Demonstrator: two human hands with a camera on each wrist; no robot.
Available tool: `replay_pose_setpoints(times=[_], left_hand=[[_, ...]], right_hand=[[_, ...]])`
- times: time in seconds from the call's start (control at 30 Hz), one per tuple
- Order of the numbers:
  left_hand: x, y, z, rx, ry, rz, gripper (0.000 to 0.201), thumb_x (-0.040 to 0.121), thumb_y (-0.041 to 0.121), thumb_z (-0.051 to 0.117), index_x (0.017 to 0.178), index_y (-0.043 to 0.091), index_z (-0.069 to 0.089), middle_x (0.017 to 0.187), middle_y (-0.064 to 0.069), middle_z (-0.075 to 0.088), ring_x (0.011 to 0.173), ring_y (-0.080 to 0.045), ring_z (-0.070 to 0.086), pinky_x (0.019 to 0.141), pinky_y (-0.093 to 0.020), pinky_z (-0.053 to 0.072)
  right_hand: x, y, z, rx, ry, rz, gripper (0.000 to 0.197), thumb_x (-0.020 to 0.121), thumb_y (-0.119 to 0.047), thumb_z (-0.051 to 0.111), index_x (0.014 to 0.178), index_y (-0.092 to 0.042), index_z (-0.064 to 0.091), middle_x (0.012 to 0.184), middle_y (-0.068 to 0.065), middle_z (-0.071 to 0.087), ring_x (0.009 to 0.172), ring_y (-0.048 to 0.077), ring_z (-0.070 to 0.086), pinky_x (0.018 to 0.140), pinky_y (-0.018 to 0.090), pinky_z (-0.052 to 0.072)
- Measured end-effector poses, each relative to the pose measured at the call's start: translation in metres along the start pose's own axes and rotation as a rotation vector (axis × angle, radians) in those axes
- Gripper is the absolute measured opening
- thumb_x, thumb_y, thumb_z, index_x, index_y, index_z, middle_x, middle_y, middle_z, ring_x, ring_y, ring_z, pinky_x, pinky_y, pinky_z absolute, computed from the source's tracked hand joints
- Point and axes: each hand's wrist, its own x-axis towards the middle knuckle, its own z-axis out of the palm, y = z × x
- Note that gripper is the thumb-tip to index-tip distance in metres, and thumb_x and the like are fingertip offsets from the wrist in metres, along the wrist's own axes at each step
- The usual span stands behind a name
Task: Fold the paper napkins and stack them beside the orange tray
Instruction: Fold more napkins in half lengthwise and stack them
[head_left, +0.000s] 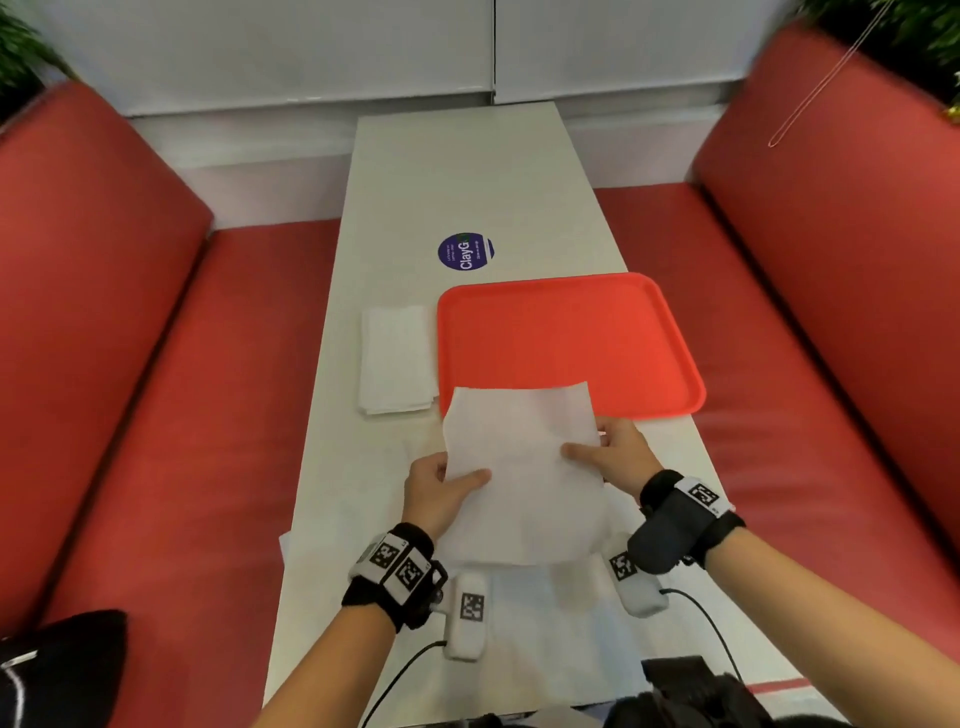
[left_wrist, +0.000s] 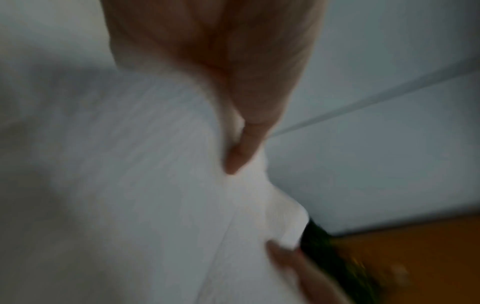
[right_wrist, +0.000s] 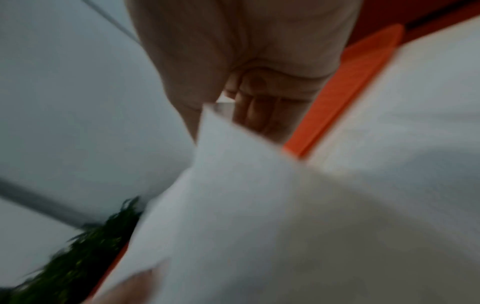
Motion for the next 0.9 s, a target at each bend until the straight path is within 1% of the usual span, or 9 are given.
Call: replay_pose_setpoints(times=[0.13,0.27,0.33,0.4,0.47,0.53,0.6,0.7,0.9], left_hand=[[0.005,-0.009,-0.001,0.14,-0.018,-0.05,0.026,0.072,0.023,0.085,0.093,0.011,0.074,0.093,-0.002,0.075,0.085,-0.018,0.07,0.078,-0.032,0.057],[-0.001,0.004,-0.002,-0.044,-0.117,-0.067,0.029,0.08,0.017,0.079,0.106,0.008,0.07,0.109,-0.01,0.073,0.093,-0.018,0.071,0.078,-0.028,0.057],[-0.007,0.021,-0.002,-0.135,-0.213,-0.087,0.032,0.088,0.024,0.071,0.115,0.011,0.063,0.123,-0.004,0.066,0.105,-0.012,0.064,0.084,-0.023,0.051],[-0.009,0.032,-0.002,-0.334,-0.406,-0.116,0.043,0.096,0.046,0.05,0.122,0.013,0.059,0.128,-0.001,0.062,0.116,-0.016,0.059,0.096,-0.031,0.046],[-0.005,0.035,-0.003,-0.488,-0.435,-0.139,0.062,0.095,0.061,0.031,0.109,0.012,0.067,0.116,-0.001,0.069,0.105,-0.021,0.064,0.09,-0.039,0.051],[-0.001,0.036,-0.003,-0.452,-0.382,-0.076,0.044,0.096,0.048,0.045,0.095,0.011,0.07,0.107,-0.002,0.07,0.092,-0.018,0.068,0.076,-0.038,0.056],[0.003,0.037,-0.006,-0.274,-0.329,0.056,0.01,0.089,0.012,0.067,0.097,0.008,0.07,0.112,-0.008,0.068,0.087,-0.015,0.07,0.072,-0.031,0.056],[0.018,0.042,-0.015,-0.114,-0.263,0.182,0.035,0.074,-0.014,0.074,0.103,0.004,0.069,0.115,-0.01,0.068,0.077,-0.012,0.069,0.072,-0.024,0.055],[0.09,0.086,-0.07,-0.051,-0.078,0.281,0.047,0.074,-0.012,0.074,0.116,0.009,0.067,0.116,-0.002,0.063,0.064,-0.008,0.065,0.066,-0.023,0.057]], right_hand=[[0.004,0.01,0.008,-0.192,-0.054,0.023,0.013,0.083,-0.016,0.072,0.097,-0.015,0.072,0.077,0.004,0.073,0.067,0.019,0.069,0.057,0.028,0.055],[0.004,0.002,0.014,-0.109,-0.056,0.027,0.003,0.086,-0.017,0.07,0.088,-0.018,0.071,0.067,-0.004,0.069,0.051,0.005,0.061,0.045,0.019,0.044],[0.005,-0.004,0.016,-0.027,-0.082,0.005,0.006,0.087,-0.019,0.07,0.091,-0.023,0.069,0.072,0.003,0.073,0.057,0.01,0.065,0.049,0.023,0.047],[0.005,-0.011,0.017,0.096,-0.116,-0.022,0.008,0.088,-0.02,0.071,0.095,-0.023,0.069,0.085,0.015,0.075,0.07,0.023,0.071,0.058,0.031,0.051],[0.006,-0.017,0.018,0.206,-0.129,-0.027,0.013,0.089,-0.019,0.07,0.101,-0.017,0.069,0.089,0.015,0.076,0.076,0.029,0.072,0.065,0.036,0.053],[0.009,-0.022,0.019,0.258,-0.133,-0.025,0.02,0.09,-0.017,0.069,0.107,-0.008,0.068,0.084,0.009,0.075,0.073,0.023,0.071,0.064,0.032,0.054],[0.014,-0.026,0.022,0.271,-0.133,-0.026,0.02,0.091,-0.014,0.066,0.109,-0.005,0.066,0.071,0.004,0.07,0.063,0.018,0.066,0.058,0.029,0.052],[0.019,-0.034,0.022,0.309,-0.152,-0.022,0.013,0.094,-0.01,0.061,0.106,-0.007,0.061,0.058,-0.004,0.067,0.049,0.01,0.062,0.051,0.024,0.051],[0.032,-0.04,0.007,0.397,-0.125,0.058,0.017,0.095,-0.023,0.06,0.101,-0.008,0.054,0.085,0.023,0.073,0.061,0.032,0.071,0.054,0.031,0.056]])
